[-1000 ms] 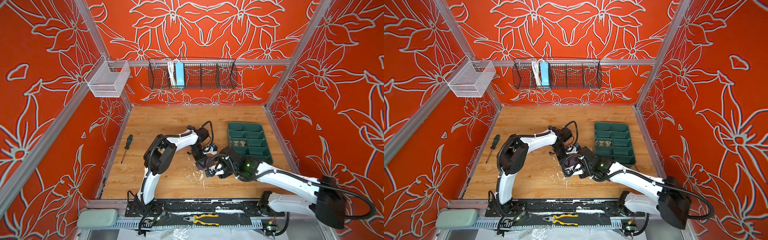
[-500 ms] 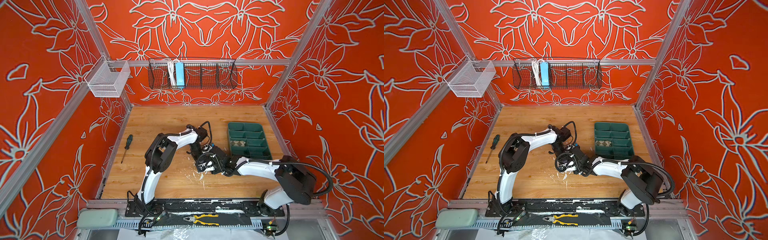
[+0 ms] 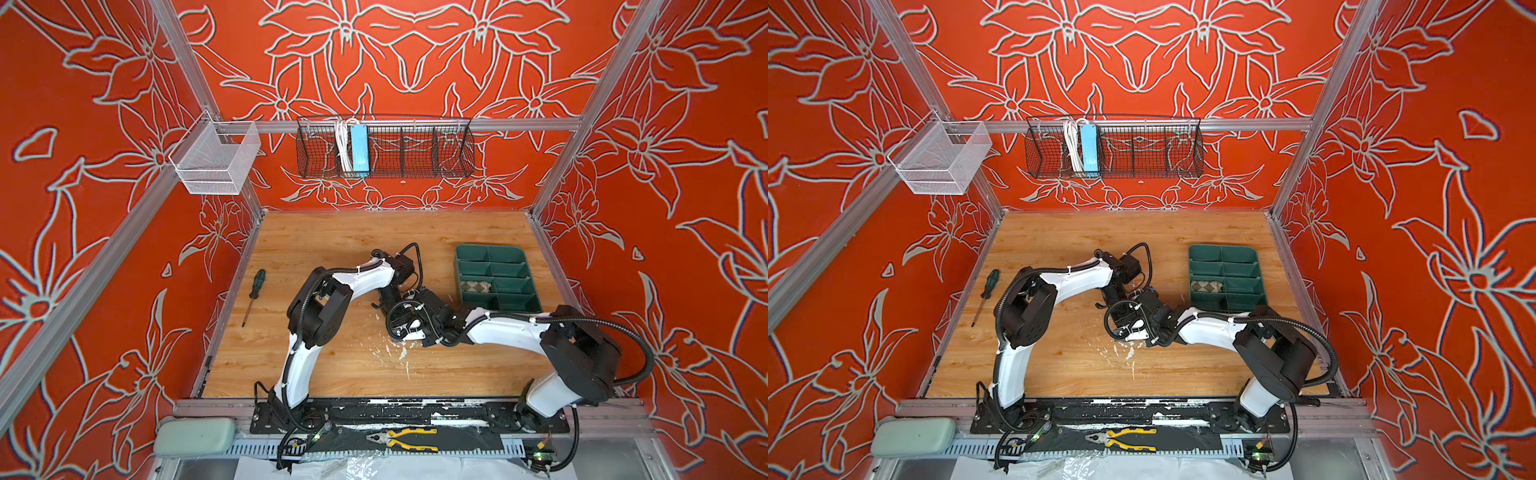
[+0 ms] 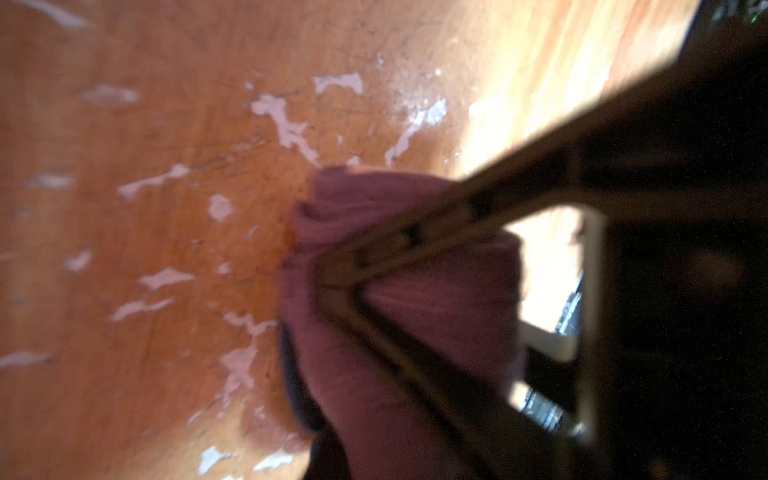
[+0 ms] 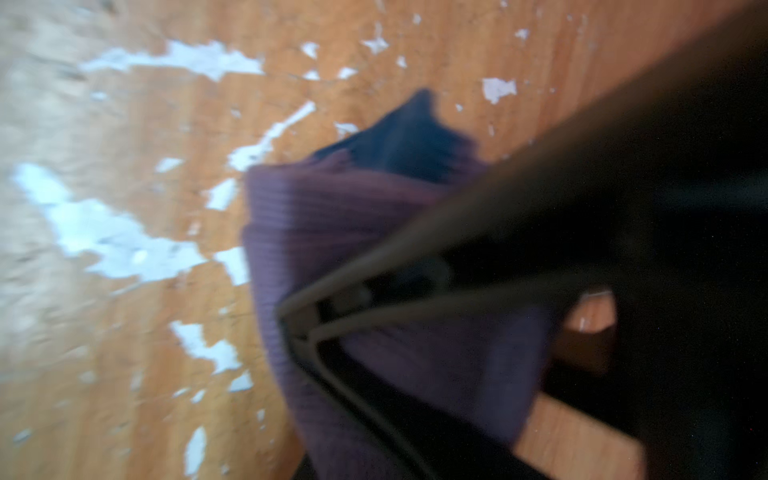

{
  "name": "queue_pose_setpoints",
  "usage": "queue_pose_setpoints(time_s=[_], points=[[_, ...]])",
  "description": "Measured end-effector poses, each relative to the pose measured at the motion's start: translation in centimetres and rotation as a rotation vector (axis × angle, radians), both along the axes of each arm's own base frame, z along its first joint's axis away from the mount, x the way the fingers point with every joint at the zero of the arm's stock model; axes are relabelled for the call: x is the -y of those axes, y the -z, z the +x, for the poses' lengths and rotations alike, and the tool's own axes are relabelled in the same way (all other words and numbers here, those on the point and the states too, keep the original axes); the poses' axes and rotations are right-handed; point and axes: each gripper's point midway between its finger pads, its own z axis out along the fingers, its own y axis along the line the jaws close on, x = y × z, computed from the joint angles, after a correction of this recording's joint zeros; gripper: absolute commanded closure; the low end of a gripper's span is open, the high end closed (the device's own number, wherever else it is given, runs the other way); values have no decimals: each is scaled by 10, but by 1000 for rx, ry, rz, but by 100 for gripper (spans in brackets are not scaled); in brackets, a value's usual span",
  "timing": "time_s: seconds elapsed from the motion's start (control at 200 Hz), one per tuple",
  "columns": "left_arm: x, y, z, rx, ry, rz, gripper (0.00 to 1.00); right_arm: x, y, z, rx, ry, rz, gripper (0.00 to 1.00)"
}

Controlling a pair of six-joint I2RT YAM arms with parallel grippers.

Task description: Roll the socks

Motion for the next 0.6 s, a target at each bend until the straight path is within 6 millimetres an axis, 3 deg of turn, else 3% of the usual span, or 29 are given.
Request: queue_pose_setpoints(time_s=[0.12,0.43,0.6], points=[[-2,-9,1,58,-11,-24,53,4,-2,-13,-57,5,-12,100],[2,-55,15,276,-44,-134,48,32,-6,-41,-198,138,-58,100],[-14,-79,18,420,-110,-172,41,40,-30,-49,-200,182,-8,100]])
